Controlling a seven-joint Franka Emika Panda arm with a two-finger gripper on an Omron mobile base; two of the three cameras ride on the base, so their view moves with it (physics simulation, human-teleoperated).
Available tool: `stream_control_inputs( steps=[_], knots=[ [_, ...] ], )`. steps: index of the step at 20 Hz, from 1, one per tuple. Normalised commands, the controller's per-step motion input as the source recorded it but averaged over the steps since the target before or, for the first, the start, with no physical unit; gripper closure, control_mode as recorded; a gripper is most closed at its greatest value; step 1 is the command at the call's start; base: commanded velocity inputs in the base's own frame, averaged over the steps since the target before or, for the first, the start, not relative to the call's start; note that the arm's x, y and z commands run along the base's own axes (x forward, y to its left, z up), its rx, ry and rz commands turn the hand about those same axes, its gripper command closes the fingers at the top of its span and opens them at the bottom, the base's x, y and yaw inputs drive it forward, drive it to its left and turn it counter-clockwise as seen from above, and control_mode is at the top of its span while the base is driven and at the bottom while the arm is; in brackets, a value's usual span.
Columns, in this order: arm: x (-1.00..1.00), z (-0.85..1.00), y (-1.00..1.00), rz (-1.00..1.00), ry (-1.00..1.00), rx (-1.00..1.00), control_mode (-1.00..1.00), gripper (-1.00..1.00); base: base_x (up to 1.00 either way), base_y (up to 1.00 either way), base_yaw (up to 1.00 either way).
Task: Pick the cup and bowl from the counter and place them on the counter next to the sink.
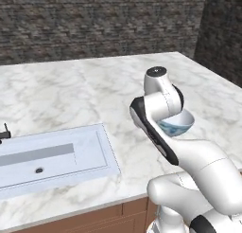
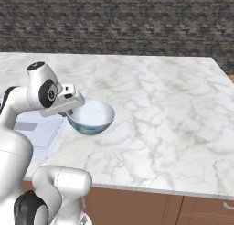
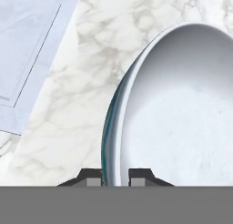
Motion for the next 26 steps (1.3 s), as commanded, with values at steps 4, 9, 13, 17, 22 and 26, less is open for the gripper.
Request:
stream_control_inputs(
  steps=[4,9,13,17,22,26],
  knots=[
    [0.00,0.00,0.00,0.00,0.00,0.00,1.00,1.00,0.00,0.00,0.00],
    [0.00,0.00,0.00,0.00,0.00,0.00,1.00,1.00,0.00,0.00,0.00],
    [0.00,0.00,0.00,0.00,0.00,0.00,-1.00,1.00,0.00,0.00,0.00],
    [0.11,-0.02,0.39,0.12,0.00,0.00,-1.00,1.00,0.00,0.00,0.00],
    [0.18,-0.07,0.33,0.17,0.02,0.01,-1.00,1.00,0.00,0.00,0.00],
    [0.11,-0.17,0.26,0.15,0.00,0.01,-1.00,1.00,0.00,0.00,0.00]
  ],
)
